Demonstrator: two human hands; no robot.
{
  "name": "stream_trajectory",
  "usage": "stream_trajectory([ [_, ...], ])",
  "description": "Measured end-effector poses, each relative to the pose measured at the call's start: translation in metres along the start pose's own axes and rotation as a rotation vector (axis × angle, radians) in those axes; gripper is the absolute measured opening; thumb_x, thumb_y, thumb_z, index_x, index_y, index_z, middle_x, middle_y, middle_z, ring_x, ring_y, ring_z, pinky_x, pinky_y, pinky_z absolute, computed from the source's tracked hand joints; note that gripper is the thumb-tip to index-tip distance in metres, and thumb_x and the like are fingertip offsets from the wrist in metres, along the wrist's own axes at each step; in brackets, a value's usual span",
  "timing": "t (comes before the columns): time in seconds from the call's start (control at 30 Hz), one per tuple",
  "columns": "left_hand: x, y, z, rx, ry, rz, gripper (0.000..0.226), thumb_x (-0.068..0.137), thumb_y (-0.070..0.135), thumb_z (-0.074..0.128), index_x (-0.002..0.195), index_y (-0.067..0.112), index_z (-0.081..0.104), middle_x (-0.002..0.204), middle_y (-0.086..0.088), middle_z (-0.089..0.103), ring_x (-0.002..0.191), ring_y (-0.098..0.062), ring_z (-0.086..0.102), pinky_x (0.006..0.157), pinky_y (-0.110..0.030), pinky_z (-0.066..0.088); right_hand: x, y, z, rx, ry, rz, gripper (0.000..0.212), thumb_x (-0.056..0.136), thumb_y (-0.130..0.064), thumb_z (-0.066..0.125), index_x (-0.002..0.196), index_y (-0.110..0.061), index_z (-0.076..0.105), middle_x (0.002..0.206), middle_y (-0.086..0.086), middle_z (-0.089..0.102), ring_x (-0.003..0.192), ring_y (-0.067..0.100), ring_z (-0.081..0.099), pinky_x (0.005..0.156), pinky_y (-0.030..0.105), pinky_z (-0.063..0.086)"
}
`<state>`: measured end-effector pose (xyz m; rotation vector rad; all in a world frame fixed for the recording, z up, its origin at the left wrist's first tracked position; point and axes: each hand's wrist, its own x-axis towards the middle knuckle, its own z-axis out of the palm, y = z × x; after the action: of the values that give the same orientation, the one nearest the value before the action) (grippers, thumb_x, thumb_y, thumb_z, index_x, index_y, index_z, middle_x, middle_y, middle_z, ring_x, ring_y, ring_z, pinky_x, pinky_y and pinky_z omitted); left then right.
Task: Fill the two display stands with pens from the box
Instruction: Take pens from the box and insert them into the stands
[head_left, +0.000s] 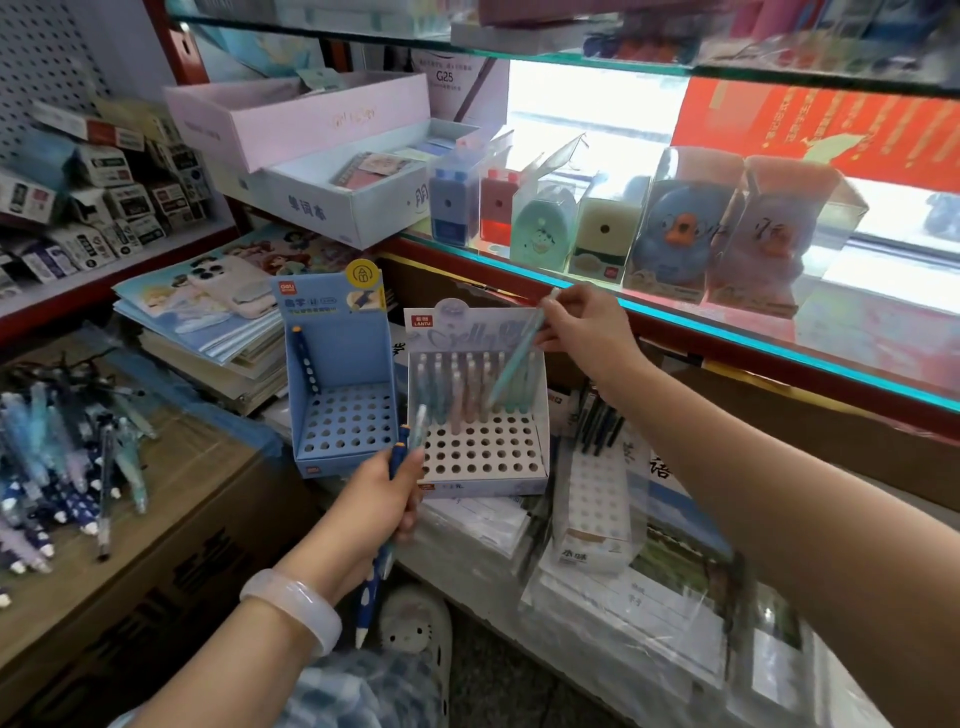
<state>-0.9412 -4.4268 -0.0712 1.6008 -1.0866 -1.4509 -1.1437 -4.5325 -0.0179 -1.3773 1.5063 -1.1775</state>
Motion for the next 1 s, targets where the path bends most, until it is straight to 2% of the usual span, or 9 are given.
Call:
stream_trajectory([
  [0.1,0.003,0.001,-0.003,-0.081,0.050,-0.041,0.019,0.099,0.028,0.039,0.090,0.014,0.049,0.063,-0.002,0.044,0.048,-0.012,0.039,0.044,-0.023,0.034,0.001,0.015,-0.002,-0.229,0.089,-0.109,0.007,0.095,-0.021,0.054,0.097,-0.016,0.050,0.097,0.001,0.063,0.080,0.009,0.065,0.064,0.019,0.054],
  [0.2,0.005,0.001,-0.003,-0.122,0.081,-0.026,0.018,0.100,0.022,0.037,0.089,0.012,0.047,0.065,-0.004,0.045,0.049,-0.013,0.041,0.043,-0.022,0.037,-0.001,0.027,0.004,-0.398,0.069,-0.153,0.005,0.095,-0.020,0.054,0.097,-0.017,0.050,0.091,-0.004,0.059,0.079,0.007,0.059,0.067,0.019,0.050],
  [0.27,0.006,0.003,-0.003,-0.159,0.091,-0.004,0.015,0.100,0.018,0.036,0.091,0.013,0.047,0.067,-0.004,0.045,0.052,-0.014,0.042,0.048,-0.025,0.037,-0.002,0.033,0.012,-0.449,0.022,-0.157,0.005,0.095,-0.020,0.054,0.097,-0.017,0.052,0.091,-0.005,0.059,0.083,0.010,0.061,0.069,0.022,0.051],
  [0.37,0.007,0.004,-0.004,-0.181,0.098,0.045,0.012,0.099,0.013,0.035,0.102,0.011,0.046,0.070,-0.005,0.047,0.056,-0.015,0.045,0.053,-0.026,0.041,-0.003,0.037,0.019,-0.484,-0.045,-0.154,0.008,0.095,-0.019,0.053,0.103,-0.016,0.053,0.094,-0.006,0.057,0.084,0.009,0.059,0.067,0.019,0.046],
  [0.43,0.006,0.003,-0.004,-0.172,0.076,0.096,0.015,0.100,0.013,0.035,0.108,0.009,0.047,0.072,-0.005,0.050,0.058,-0.015,0.048,0.054,-0.024,0.044,-0.003,0.039,0.019,-0.513,-0.049,-0.167,0.008,0.095,-0.019,0.052,0.102,-0.015,0.052,0.092,-0.005,0.056,0.079,0.006,0.055,0.062,0.016,0.042],
  [0.53,0.006,0.001,-0.006,-0.161,0.058,0.184,0.019,0.099,0.013,0.037,0.105,0.008,0.054,0.077,-0.005,0.060,0.060,-0.012,0.056,0.055,-0.018,0.050,-0.001,0.040,0.020,-0.538,-0.049,-0.189,0.004,0.096,-0.018,0.051,0.099,-0.017,0.050,0.087,-0.007,0.053,0.068,0.000,0.050,0.057,0.013,0.037],
  [0.73,0.007,0.001,-0.009,-0.257,0.037,0.241,0.016,0.097,0.010,0.041,0.098,0.010,0.057,0.090,-0.009,0.068,0.063,-0.010,0.066,0.057,-0.018,0.054,0.003,0.043,0.024,-0.619,-0.066,-0.224,0.009,0.096,-0.020,0.050,0.102,-0.014,0.052,0.084,-0.007,0.054,0.068,0.002,0.052,0.057,0.014,0.041],
  [0.87,0.007,0.001,-0.010,-0.289,0.040,0.253,0.017,0.097,0.010,0.040,0.100,0.009,0.056,0.094,-0.010,0.068,0.067,-0.012,0.068,0.058,-0.019,0.055,0.004,0.049,0.027,-0.652,-0.071,-0.207,0.005,0.096,-0.020,0.051,0.094,-0.015,0.051,0.079,-0.006,0.053,0.066,0.004,0.052,0.056,0.016,0.040],
  [1.0,0.007,0.000,-0.010,-0.268,0.047,0.264,0.017,0.097,0.011,0.040,0.102,0.010,0.056,0.097,-0.009,0.068,0.076,-0.017,0.069,0.062,-0.021,0.056,0.004,0.054,0.030,-0.746,-0.095,-0.136,0.011,0.094,-0.019,0.053,0.096,-0.010,0.059,0.089,0.004,0.062,0.080,0.018,0.060,0.073,0.031,0.053],
])
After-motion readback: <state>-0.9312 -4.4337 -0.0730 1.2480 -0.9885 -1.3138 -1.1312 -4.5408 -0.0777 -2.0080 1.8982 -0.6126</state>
